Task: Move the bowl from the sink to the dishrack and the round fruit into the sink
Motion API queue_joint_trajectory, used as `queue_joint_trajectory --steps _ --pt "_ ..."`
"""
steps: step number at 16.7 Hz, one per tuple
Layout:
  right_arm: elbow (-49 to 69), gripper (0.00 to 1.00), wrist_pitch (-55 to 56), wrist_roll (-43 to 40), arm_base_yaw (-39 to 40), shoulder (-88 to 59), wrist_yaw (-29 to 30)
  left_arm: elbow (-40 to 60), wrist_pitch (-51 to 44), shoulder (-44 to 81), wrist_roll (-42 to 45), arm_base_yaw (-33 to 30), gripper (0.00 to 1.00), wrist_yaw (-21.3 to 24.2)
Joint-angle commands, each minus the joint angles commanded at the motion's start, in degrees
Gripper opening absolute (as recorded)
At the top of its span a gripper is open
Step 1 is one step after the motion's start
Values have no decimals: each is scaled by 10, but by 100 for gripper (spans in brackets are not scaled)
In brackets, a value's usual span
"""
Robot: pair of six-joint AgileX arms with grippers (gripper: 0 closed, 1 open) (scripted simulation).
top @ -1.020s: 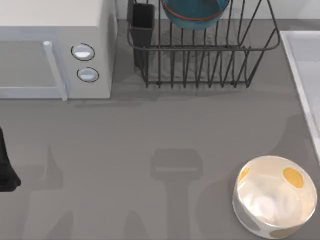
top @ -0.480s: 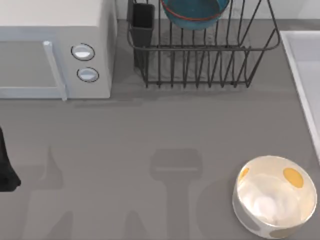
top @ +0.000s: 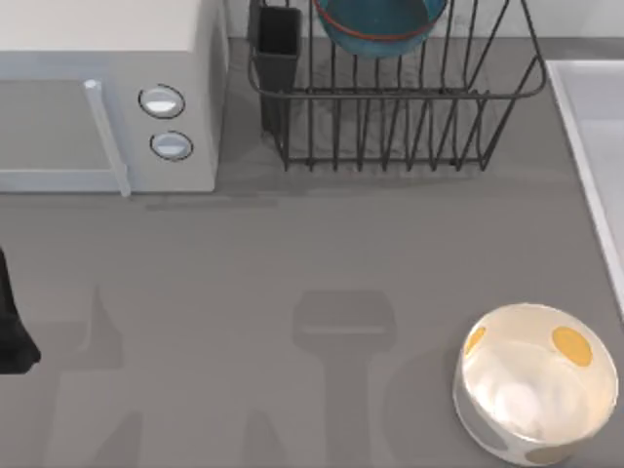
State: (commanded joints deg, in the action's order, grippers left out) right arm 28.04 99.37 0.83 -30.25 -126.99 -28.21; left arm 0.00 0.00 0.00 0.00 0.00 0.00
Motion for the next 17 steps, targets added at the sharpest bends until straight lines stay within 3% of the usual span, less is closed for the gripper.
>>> queue_joint_trajectory --steps 1,14,17 --pt "0 0 0 0 0 0 0 0 0 0 0 0 100 0" --pt "0 98 0 0 0 0 0 0 0 0 0 0 100 0" --pt "0 100 0 0 0 0 0 0 0 0 0 0 100 0"
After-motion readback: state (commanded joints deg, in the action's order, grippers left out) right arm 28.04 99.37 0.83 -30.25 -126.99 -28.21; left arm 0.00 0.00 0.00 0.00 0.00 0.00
